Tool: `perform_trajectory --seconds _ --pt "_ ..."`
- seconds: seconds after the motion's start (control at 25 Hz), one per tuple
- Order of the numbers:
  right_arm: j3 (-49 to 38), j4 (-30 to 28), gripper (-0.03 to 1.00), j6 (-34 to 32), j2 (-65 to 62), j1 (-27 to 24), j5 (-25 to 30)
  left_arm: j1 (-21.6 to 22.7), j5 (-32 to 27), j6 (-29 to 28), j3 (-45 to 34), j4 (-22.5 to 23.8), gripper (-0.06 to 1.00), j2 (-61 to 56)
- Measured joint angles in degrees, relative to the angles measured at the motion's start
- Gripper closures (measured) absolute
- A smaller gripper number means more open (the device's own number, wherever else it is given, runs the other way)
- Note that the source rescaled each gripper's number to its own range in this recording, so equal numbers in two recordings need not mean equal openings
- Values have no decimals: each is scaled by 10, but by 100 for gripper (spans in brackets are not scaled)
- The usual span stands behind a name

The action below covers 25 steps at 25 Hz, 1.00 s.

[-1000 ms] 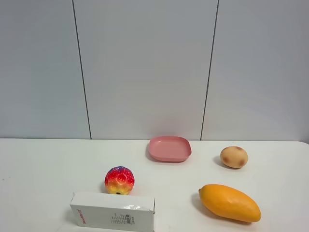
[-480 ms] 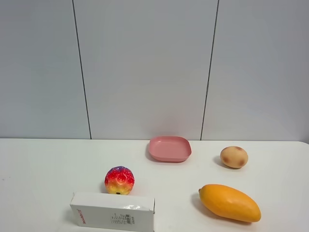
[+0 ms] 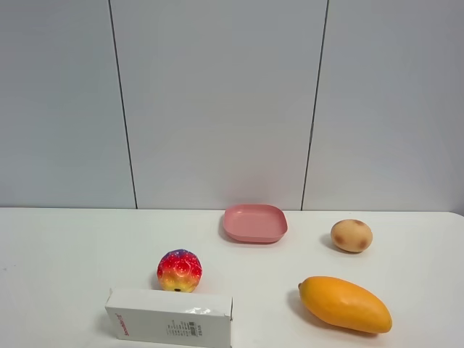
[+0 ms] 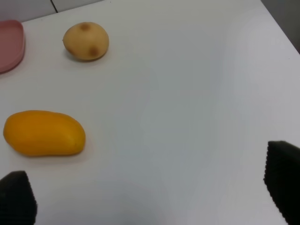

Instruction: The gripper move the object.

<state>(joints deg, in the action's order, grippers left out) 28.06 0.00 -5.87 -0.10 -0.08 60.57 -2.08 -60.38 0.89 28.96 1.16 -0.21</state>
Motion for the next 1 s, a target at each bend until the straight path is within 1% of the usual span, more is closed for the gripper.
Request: perform_trajectory --seconds 1.0 --pt "0 0 -3 0 0 0 0 0 0 0 0 1 -4 0"
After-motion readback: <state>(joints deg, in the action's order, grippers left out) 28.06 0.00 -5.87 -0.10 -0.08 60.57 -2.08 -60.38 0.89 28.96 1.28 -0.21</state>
